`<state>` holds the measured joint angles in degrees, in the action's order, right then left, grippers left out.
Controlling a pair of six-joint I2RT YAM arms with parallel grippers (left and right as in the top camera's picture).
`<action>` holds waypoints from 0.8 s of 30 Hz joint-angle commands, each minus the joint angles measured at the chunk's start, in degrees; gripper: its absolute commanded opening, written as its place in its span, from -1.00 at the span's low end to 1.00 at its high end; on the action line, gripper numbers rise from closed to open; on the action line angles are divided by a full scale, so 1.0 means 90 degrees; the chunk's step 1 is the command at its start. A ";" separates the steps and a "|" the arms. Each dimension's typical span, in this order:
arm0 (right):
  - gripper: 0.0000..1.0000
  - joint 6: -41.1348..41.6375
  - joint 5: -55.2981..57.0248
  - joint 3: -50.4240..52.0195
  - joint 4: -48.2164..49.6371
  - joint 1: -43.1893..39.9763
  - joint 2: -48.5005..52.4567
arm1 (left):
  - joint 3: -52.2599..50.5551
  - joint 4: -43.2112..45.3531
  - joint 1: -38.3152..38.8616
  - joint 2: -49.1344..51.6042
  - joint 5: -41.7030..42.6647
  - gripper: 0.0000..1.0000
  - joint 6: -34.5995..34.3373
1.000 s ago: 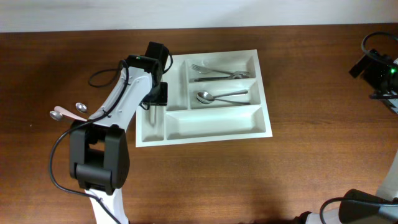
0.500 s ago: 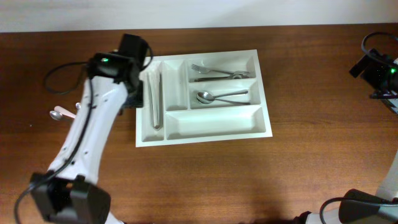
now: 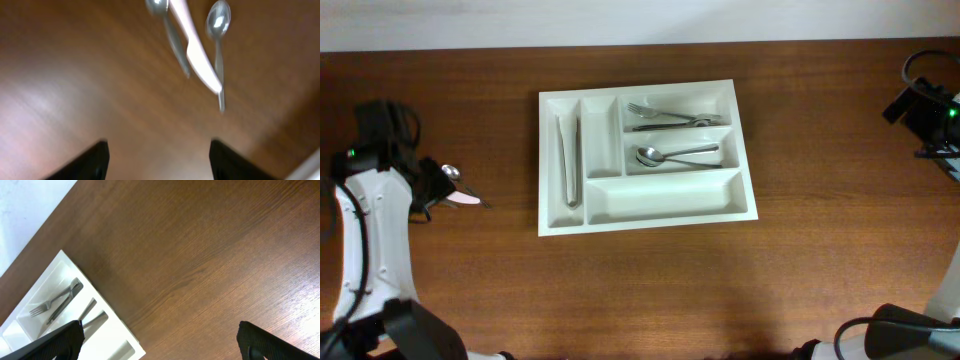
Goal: Pack container
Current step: 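Release the tongs and move the left gripper back to the left utensils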
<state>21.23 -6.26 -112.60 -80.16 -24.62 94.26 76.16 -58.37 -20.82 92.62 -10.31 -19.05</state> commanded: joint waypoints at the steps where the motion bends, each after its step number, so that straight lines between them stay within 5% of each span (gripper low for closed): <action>1: 0.97 0.0032 0.0032 0.0005 0.0024 -0.0017 0.0017 | -0.0675 0.0561 -0.0342 0.0233 0.1027 0.27 -0.0860; 16: 0.97 0.0032 0.0032 0.0005 -0.0002 -0.0017 0.0017 | -0.0894 0.2232 -0.0542 0.1299 0.0590 -0.11 -0.0947; 24: 0.97 0.0032 0.0032 0.0005 -0.0005 -0.0017 0.0017 | -0.0867 0.2698 -0.0602 0.1299 0.0605 0.06 0.0928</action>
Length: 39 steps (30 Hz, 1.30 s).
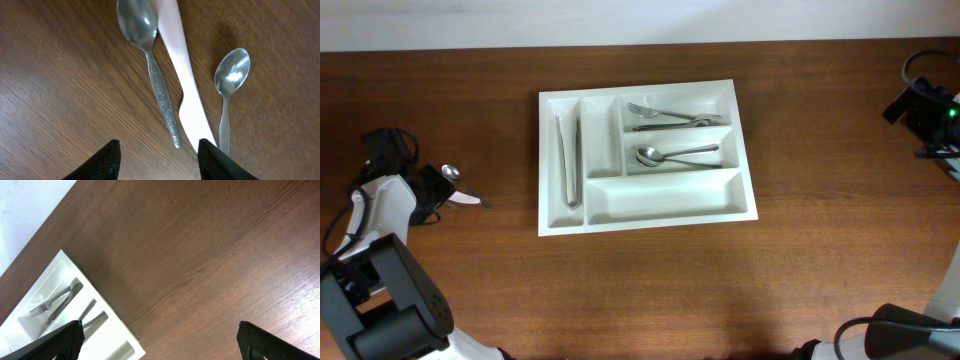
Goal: Pack container
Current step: 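Release the tongs and move the left gripper back to the left utensils, then lower the left gripper onto a spoon and grasp it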
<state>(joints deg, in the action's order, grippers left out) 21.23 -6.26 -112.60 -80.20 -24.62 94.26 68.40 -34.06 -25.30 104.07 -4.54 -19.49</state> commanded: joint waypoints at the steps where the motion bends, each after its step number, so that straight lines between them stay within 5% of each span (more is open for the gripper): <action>1: 0.97 0.0032 0.0032 0.0005 0.0000 -0.0017 0.0017 | -0.0005 0.0000 -0.0160 0.0027 0.0090 0.08 0.1088; 10: 0.97 0.0032 0.0034 0.0005 0.0007 -0.0017 0.0017 | 0.0138 0.0080 -0.1749 0.0027 0.3966 0.29 0.2810; 16: 0.97 0.0032 0.0032 0.0005 0.0007 -0.0017 0.0017 | 0.0138 0.0124 -0.2421 0.0119 0.5030 0.31 0.3351; 39: 0.97 0.0032 -0.0141 0.0005 -0.0073 -0.0017 0.0017 | 0.0138 0.1596 -0.2429 0.1127 0.4658 0.30 0.3366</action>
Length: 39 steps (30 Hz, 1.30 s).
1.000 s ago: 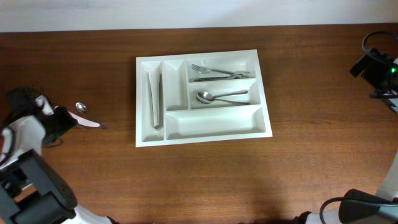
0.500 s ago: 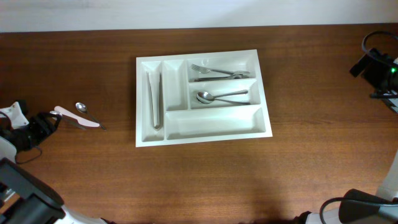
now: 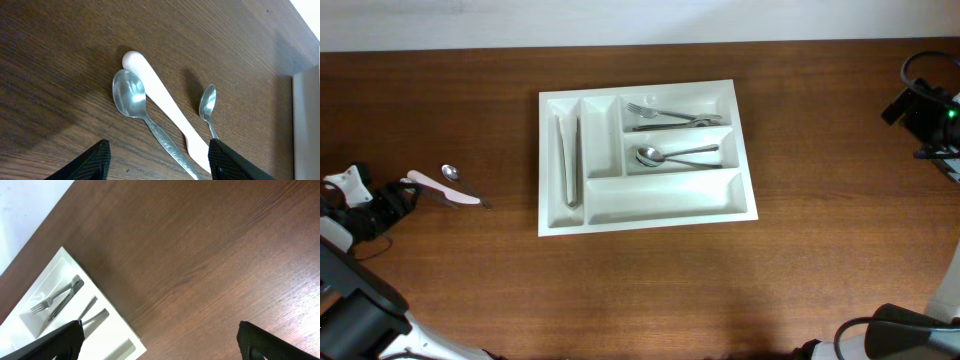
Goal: Pack container
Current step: 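Lower the left gripper onto a spoon and grasp it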
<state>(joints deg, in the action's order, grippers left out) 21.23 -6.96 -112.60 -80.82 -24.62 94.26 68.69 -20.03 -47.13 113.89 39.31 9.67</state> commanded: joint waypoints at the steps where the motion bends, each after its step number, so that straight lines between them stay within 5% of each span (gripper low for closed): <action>1: 0.97 0.0032 -0.0063 0.0005 -0.0005 -0.0017 0.0017 | 0.0107 0.0036 -0.0002 0.0041 -0.0333 0.29 0.0129; 17: 0.97 0.0032 -0.0185 0.0005 -0.0002 -0.0017 0.0017 | 0.0107 0.1003 0.0000 0.0843 0.0308 0.31 0.0075; 39: 0.97 0.0032 -0.0381 0.0005 -0.0002 -0.0017 0.0017 | 0.0107 0.1207 0.0289 0.0930 0.0041 0.15 0.0080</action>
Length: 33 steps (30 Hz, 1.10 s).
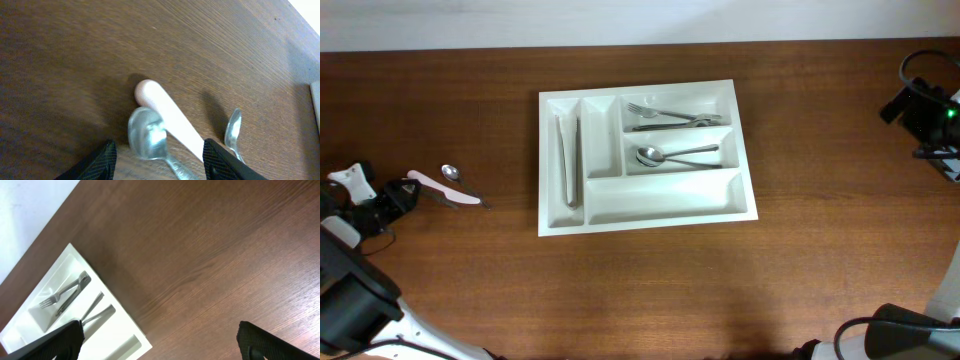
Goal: Pack container
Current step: 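Lower the left gripper onto a spoon and grasp it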
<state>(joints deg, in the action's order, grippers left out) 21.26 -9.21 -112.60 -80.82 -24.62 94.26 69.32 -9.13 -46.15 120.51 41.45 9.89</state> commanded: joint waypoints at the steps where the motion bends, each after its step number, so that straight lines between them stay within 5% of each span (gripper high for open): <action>1: 0.97 0.0029 -0.0131 0.0005 -0.0005 -0.0017 0.0017 | 0.0036 0.0019 0.0221 0.0194 -0.0202 0.15 0.0056; 16: 0.97 0.0029 -0.0129 0.0005 -0.0126 -0.0017 0.0017 | 0.0036 -0.0056 0.0359 0.0194 -0.0753 -0.06 0.0053; 23: 0.97 0.0029 -0.0129 0.0005 -0.0221 -0.0017 0.0017 | 0.0036 -0.0051 0.0359 0.0194 -0.0753 -0.44 0.0056; 30: 0.97 0.0029 -0.0129 0.0005 -0.0338 -0.0017 0.0017 | 0.0036 -0.0032 0.0355 0.0194 -0.0748 -0.59 0.0053; 33: 0.97 0.0029 -0.0129 0.0005 -0.0359 -0.0017 0.0017 | 0.0036 -0.0034 0.0355 0.0192 -0.0600 -0.85 0.0000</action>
<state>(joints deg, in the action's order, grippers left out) 21.21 -10.04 -112.60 -83.83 -24.62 94.26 69.80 -9.43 -42.76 120.57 35.14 10.07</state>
